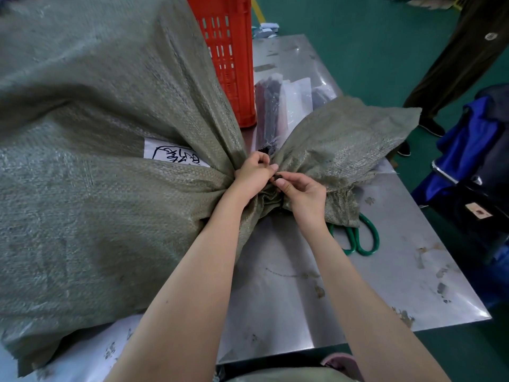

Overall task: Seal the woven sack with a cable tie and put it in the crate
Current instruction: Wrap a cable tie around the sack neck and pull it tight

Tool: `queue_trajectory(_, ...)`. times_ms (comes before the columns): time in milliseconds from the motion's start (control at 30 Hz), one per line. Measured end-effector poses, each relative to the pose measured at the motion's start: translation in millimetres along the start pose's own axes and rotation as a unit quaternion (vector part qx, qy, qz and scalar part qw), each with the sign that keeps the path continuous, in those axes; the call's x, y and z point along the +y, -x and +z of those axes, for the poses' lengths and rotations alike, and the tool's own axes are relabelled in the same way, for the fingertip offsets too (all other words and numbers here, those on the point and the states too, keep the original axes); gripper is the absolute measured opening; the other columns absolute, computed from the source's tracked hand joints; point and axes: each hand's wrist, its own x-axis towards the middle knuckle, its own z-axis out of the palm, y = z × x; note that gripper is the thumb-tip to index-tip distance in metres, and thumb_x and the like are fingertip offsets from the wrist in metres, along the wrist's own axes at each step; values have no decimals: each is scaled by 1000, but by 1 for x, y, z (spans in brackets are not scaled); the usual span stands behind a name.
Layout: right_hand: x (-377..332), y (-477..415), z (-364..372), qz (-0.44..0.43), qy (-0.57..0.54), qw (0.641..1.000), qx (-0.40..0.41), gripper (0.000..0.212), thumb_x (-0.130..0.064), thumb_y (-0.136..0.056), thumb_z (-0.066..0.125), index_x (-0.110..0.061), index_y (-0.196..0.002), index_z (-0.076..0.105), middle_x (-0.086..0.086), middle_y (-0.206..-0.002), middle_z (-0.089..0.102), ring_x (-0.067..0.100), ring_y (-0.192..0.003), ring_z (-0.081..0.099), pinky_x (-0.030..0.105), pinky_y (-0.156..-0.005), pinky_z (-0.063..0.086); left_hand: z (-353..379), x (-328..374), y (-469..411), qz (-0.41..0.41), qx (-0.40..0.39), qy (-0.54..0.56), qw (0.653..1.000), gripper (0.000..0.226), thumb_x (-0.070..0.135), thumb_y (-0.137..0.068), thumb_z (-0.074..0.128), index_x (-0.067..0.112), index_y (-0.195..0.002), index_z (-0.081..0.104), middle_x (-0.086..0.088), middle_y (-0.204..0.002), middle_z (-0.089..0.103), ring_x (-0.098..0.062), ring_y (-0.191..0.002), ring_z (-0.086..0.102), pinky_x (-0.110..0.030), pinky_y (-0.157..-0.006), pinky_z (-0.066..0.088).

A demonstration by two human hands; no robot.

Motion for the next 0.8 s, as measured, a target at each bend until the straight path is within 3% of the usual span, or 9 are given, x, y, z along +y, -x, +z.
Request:
queue_trajectory(167, -1, 2, 0, -24, 48, 998, 15, 20, 3, -76, 69, 3, -97, 70, -10, -72, 68, -8, -62, 63, 24, -83, 53, 1, 1, 2, -1, -9, -9, 1000, 14, 30, -65, 52, 24, -65, 40, 16, -38, 53, -21, -88, 45, -44, -93, 40)
queue_trajectory(267, -2, 2, -2, -16, 36, 999, 4, 25, 6, -77, 67, 0, -102, 68, -17, -61, 70, -10, -61, 64, 12, -75, 53, 2, 0, 2, 11, -12, -42, 999, 23, 21, -80, 54, 23, -64, 37, 17, -35, 53, -20, -79, 46, -50, -105, 36)
queue_trajectory(433, -3, 5, -4, 33, 17, 999, -38, 26, 7, -80, 63, -3, -104, 66, -19, -52, 68, -9, -54, 62, 5, -58, 50, 2, -2, 6, 26, 5, -111, 993, 32, 11, -88, 50, 25, -62, 36, 14, -40, 53, -21, -87, 42, -42, -103, 37)
queue_trajectory(533, -10, 2, -9, 96, 23, 993, -59, 10, 5, -79, 66, -2, -86, 69, -16, -44, 65, -8, -44, 58, 5, -48, 45, 4, 1, 11, 45, 0, -132, 990, 35, 7, -88, 48, 23, -62, 33, 10, -53, 45, -21, -83, 40, -41, -101, 36)
queue_trajectory(667, -13, -2, -12, 138, 20, 988, -65, 21, 3, -78, 68, -15, -69, 64, -14, -41, 62, -7, -38, 53, 7, -43, 43, 3, 1, 11, 63, -21, -131, 989, 35, 8, -88, 47, 24, -62, 30, 9, -59, 43, -22, -79, 42, -49, -100, 37)
queue_trajectory(800, -5, 7, -11, 101, -20, 993, -50, 20, 3, -82, 63, -16, -75, 64, -18, -50, 67, -10, -49, 60, 5, -51, 47, 5, 3, 14, 65, -25, -176, 982, 39, 5, -90, 47, 25, -61, 29, 13, -62, 44, -14, -87, 41, -23, -84, 32)
